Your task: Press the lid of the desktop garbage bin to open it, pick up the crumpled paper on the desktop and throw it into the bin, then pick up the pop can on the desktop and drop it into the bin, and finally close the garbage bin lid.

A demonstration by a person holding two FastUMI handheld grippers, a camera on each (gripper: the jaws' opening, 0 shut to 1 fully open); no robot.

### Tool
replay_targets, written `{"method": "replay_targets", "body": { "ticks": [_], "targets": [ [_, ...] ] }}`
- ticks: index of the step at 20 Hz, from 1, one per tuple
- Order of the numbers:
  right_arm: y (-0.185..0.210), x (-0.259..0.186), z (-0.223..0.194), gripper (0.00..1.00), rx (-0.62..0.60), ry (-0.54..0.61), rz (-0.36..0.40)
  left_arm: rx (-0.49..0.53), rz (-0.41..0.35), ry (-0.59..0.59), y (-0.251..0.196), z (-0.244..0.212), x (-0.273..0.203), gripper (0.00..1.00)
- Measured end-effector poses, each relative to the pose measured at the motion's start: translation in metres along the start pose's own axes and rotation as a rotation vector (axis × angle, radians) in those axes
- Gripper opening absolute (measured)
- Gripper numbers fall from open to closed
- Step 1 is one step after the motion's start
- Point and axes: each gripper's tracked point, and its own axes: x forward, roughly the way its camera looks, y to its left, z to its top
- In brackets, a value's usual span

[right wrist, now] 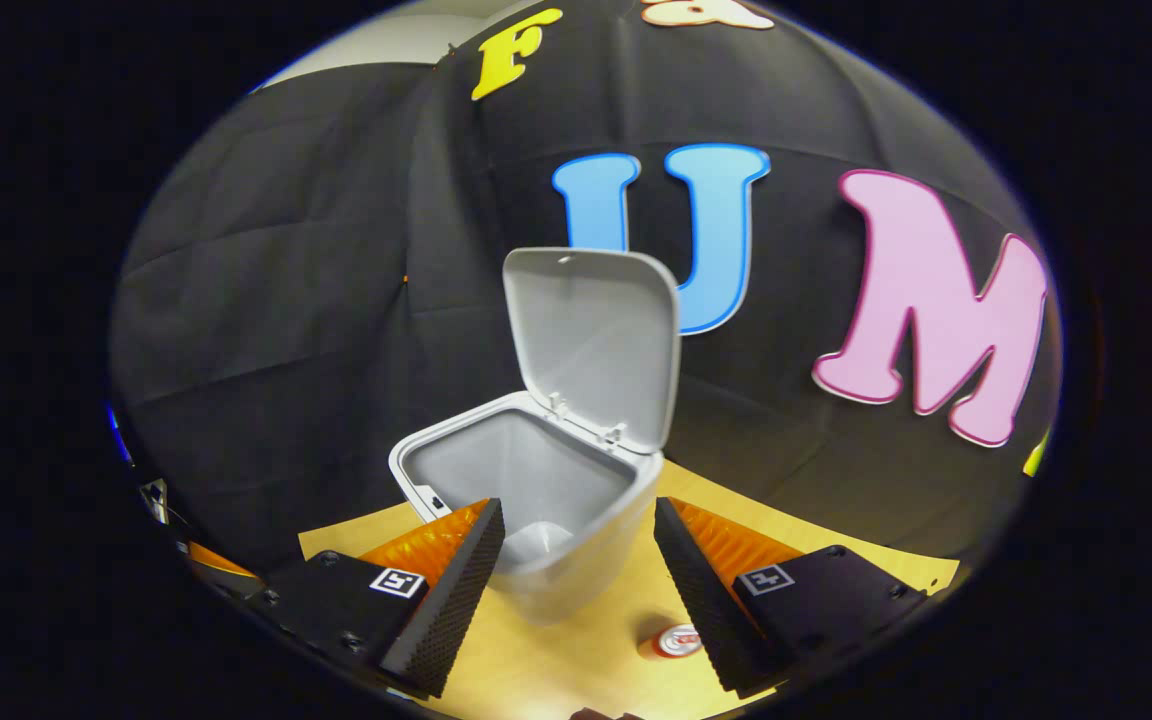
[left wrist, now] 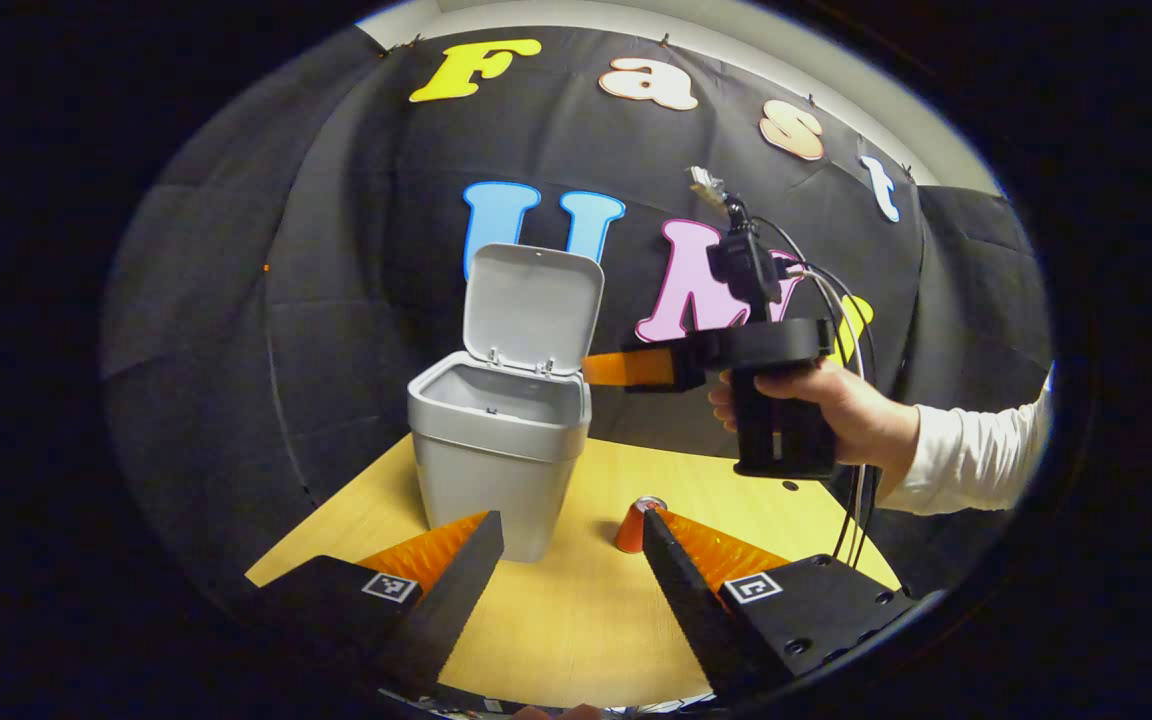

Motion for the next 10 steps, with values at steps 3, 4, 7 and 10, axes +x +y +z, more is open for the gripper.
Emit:
{"method": "replay_targets", "body": {
  "ticks": [3,4,7,10],
  "targets": [
    [-0.038,-0.052,0.009,0.97,0.018,-0.029,-0.064,0.026,-0.07,0.047,-0.021,-0.028,0.039,0.95],
    [-0.051,-0.071,0.012,0.97,0.033,-0.038,-0.087,0.044,-0.089,0.063,-0.028,-0.038,0.053,0.95],
    [-0.085,-0.124,0.013,0.97,0.093,-0.051,-0.162,0.101,-0.148,0.12,-0.051,-0.071,0.104,0.95],
    [-0.118,-0.173,0.008,0.97,0.133,-0.053,-0.255,0.176,-0.177,0.153,-0.068,-0.097,0.161,0.95]
  ]
}}
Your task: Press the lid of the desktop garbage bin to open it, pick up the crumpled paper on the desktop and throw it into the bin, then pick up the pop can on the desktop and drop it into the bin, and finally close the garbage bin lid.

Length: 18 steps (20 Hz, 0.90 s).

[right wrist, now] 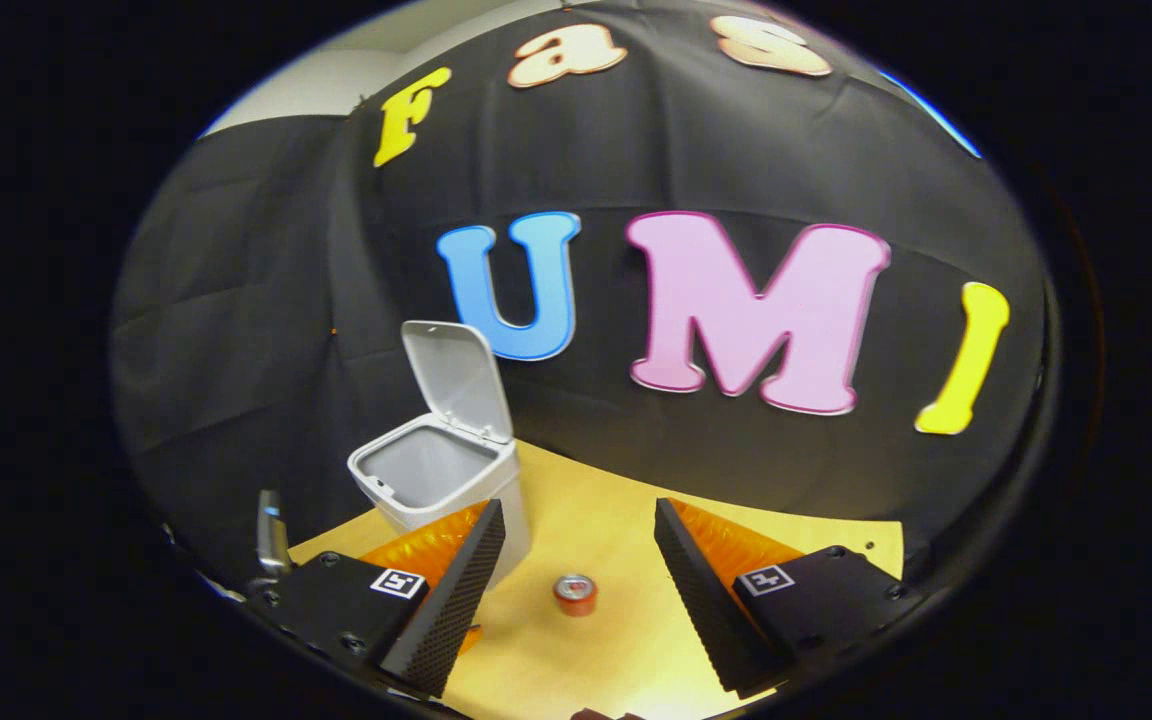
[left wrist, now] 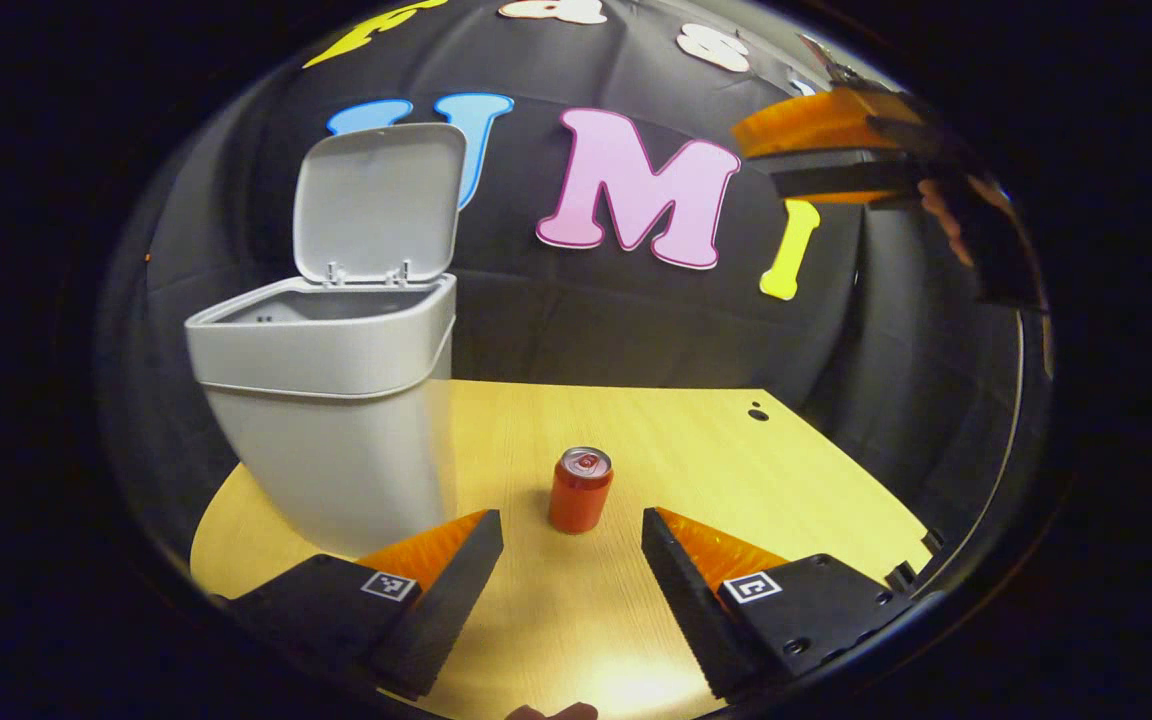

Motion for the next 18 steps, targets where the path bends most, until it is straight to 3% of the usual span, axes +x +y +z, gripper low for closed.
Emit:
{"method": "replay_targets", "body": {
  "ticks": [7,18],
  "targets": [
    [-0.072,-0.065,-0.011,0.97,0.061,0.013,-0.181,0.032,-0.052,0.096,-0.023,-0.035,0.104,0.95],
    [-0.088,-0.071,-0.034,0.97,0.077,0.064,-0.194,0.106,0.046,0.141,-0.002,-0.05,0.185,0.95]
  ]
}}
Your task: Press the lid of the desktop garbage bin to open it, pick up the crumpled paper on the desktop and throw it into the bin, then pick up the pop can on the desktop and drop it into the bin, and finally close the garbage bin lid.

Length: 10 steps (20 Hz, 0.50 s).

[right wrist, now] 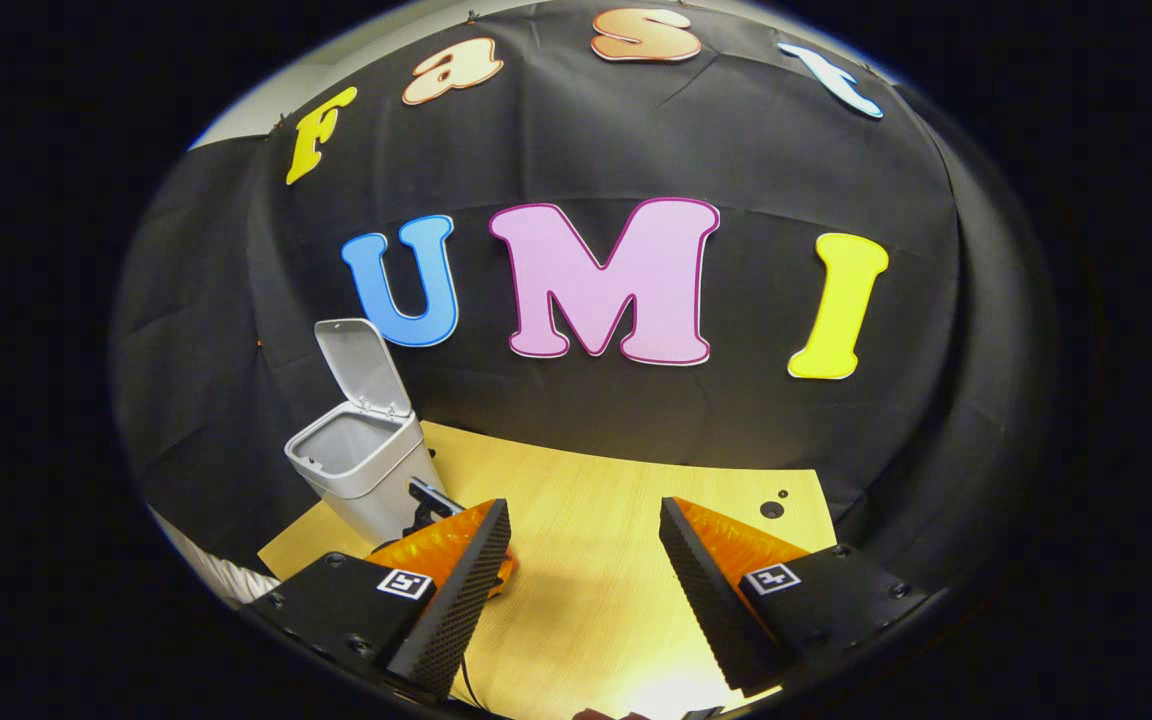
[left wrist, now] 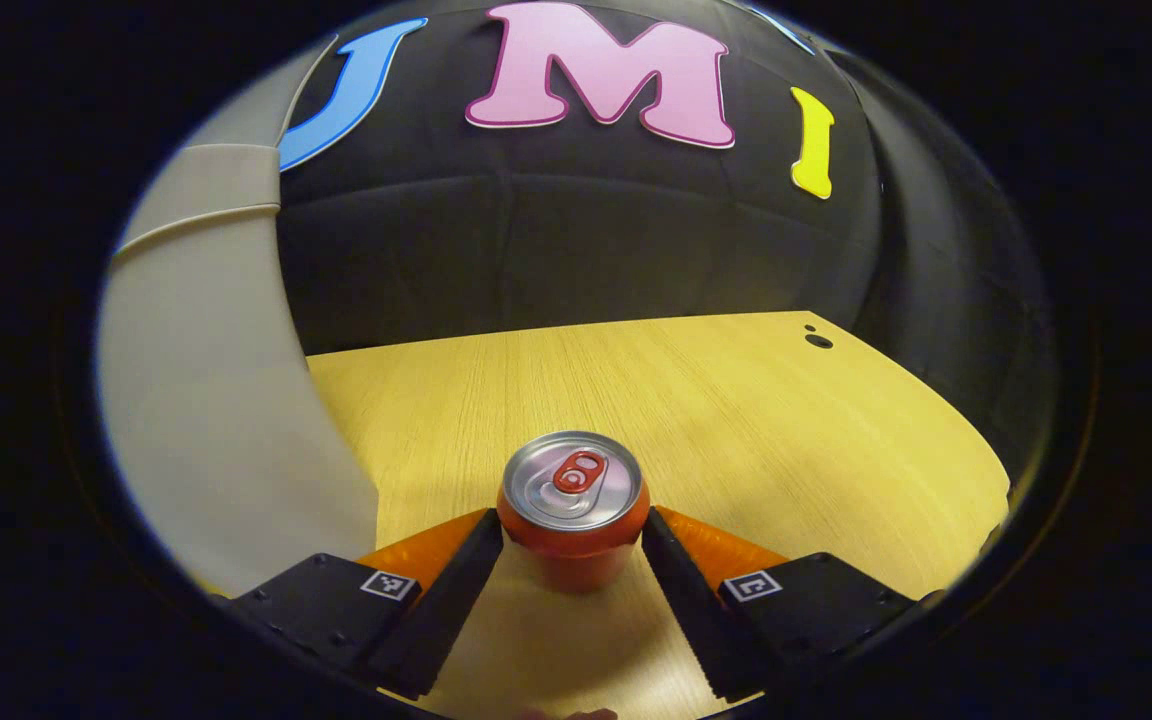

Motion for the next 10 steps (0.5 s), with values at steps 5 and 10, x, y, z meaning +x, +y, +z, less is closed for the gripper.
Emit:
{"method": "replay_targets", "body": {
  "ticks": [5,10],
  "targets": [
    [-0.003,0.005,-0.005,0.96,0.022,0.001,0.016,-0.002,-0.012,-0.031,-0.01,0.022,-0.023,0.84],
    [0.003,0.01,-0.014,0.97,0.06,-0.014,0.049,0.004,-0.025,-0.17,-0.009,0.097,-0.1,0.84]
  ]
}}
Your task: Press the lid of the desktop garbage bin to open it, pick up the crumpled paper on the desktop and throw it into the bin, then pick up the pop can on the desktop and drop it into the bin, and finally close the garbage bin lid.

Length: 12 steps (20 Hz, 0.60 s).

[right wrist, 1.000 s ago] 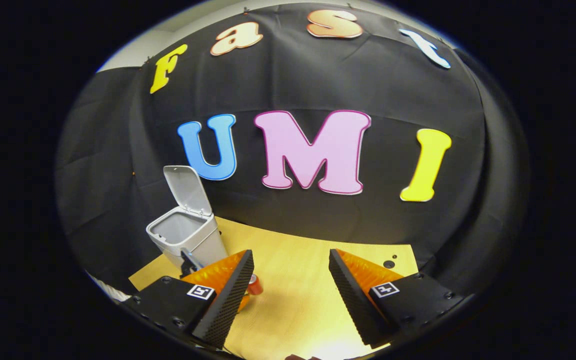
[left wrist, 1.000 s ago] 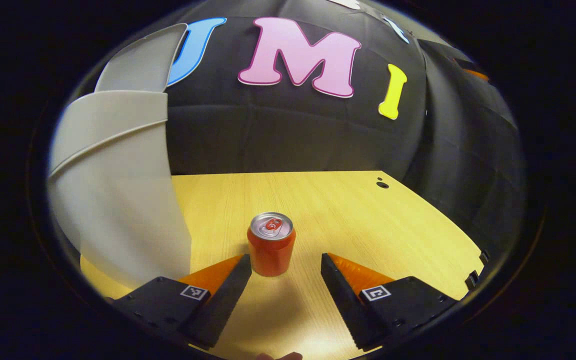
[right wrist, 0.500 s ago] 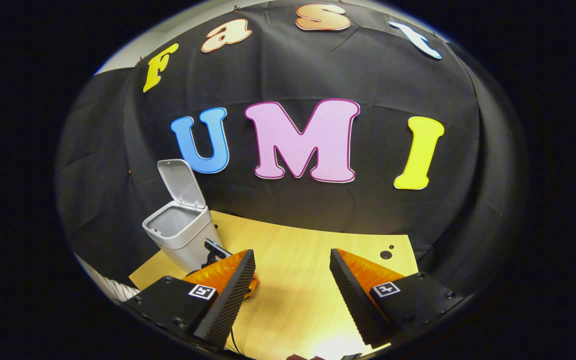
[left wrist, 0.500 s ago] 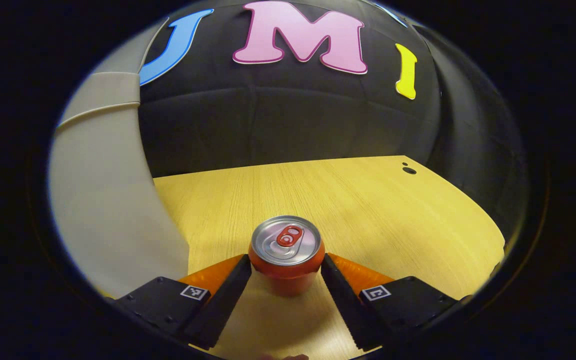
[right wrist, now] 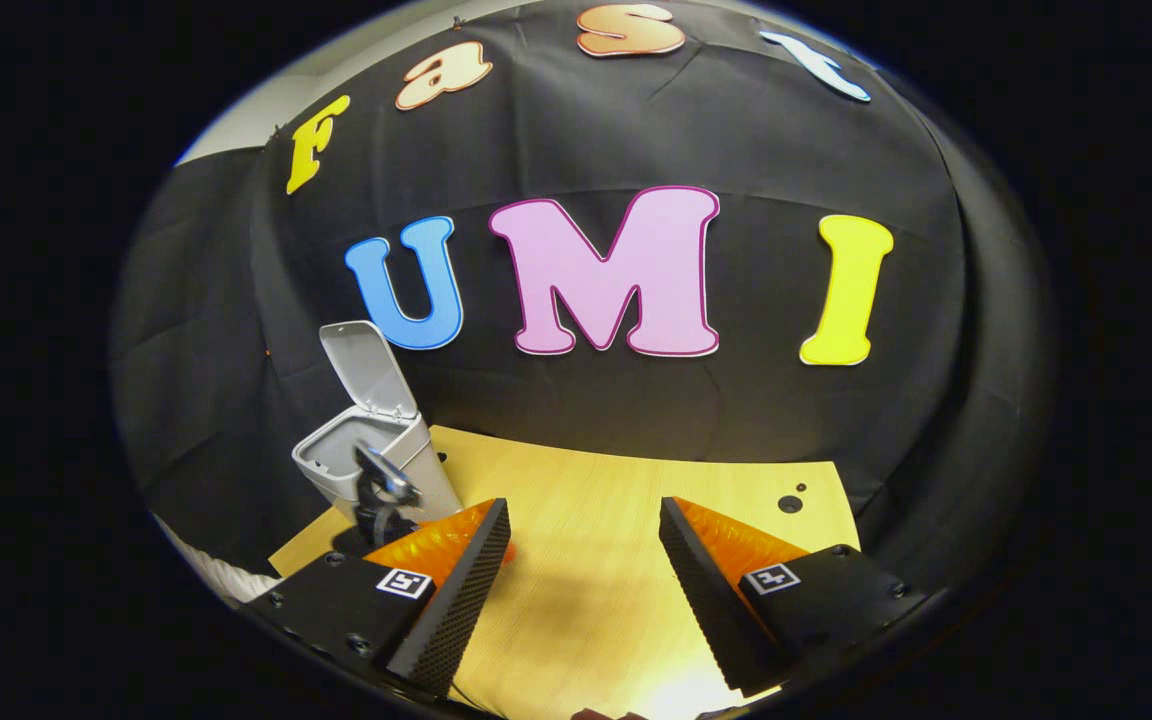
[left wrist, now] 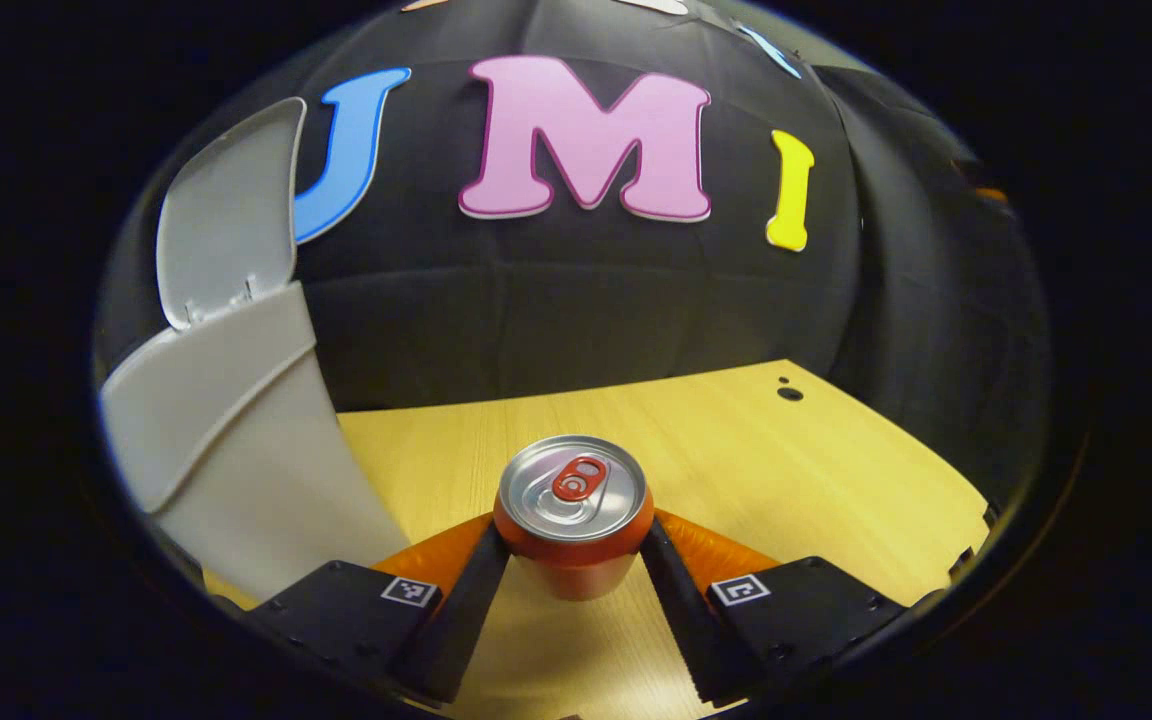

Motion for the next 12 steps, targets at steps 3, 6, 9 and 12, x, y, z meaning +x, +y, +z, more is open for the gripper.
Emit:
{"method": "replay_targets", "body": {
  "ticks": [3,6,9,12],
  "targets": [
    [0.009,0.001,-0.014,0.98,0.035,0.012,0.038,0.017,0.043,-0.104,0.02,0.068,-0.049,0.84],
    [0.015,0.005,-0.031,0.98,0.039,0.024,0.053,-0.041,0.095,-0.181,0.054,0.124,-0.088,0.83],
    [0.018,0.005,-0.042,0.98,0.026,0.038,0.067,-0.116,0.19,-0.216,0.109,0.156,-0.112,0.84],
    [0.02,-0.002,-0.047,0.98,0.058,0.043,0.084,-0.072,0.321,-0.203,0.176,0.156,-0.122,0.83]
  ]
}}
